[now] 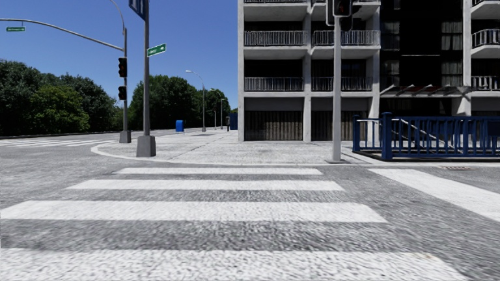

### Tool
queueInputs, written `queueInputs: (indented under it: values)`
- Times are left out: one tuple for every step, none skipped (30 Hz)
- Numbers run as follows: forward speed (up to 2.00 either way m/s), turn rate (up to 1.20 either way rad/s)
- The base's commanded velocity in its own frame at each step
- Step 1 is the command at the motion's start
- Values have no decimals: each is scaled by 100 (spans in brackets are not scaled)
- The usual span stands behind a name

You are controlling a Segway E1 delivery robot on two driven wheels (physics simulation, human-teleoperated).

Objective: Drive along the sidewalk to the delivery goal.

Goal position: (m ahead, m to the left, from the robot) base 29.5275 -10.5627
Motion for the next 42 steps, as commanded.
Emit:
queueInputs:
  values:
    - [144, 0]
    - [144, 0]
    - [144, 0]
    - [144, 0]
    - [144, 0]
    - [144, 0]
    - [144, 0]
    - [144, 0]
    - [144, 0]
    - [144, 0]
    - [144, 0]
    - [144, 0]
    - [144, 0]
    - [144, 0]
    - [144, 0]
    - [144, 0]
    - [144, 0]
    - [144, 0]
    - [144, 0]
    - [144, 0]
    - [144, 0]
    - [144, 0]
    - [144, 0]
    - [144, 0]
    - [144, 0]
    - [144, 0]
    - [144, 0]
    - [144, 0]
    - [144, 0]
    - [144, 0]
    - [144, 0]
    - [144, 0]
    - [144, 0]
    - [144, 0]
    - [144, 0]
    - [144, 0]
    - [144, 0]
    - [144, 0]
    - [144, 0]
    - [144, 0]
    - [144, 0]
    - [144, 0]
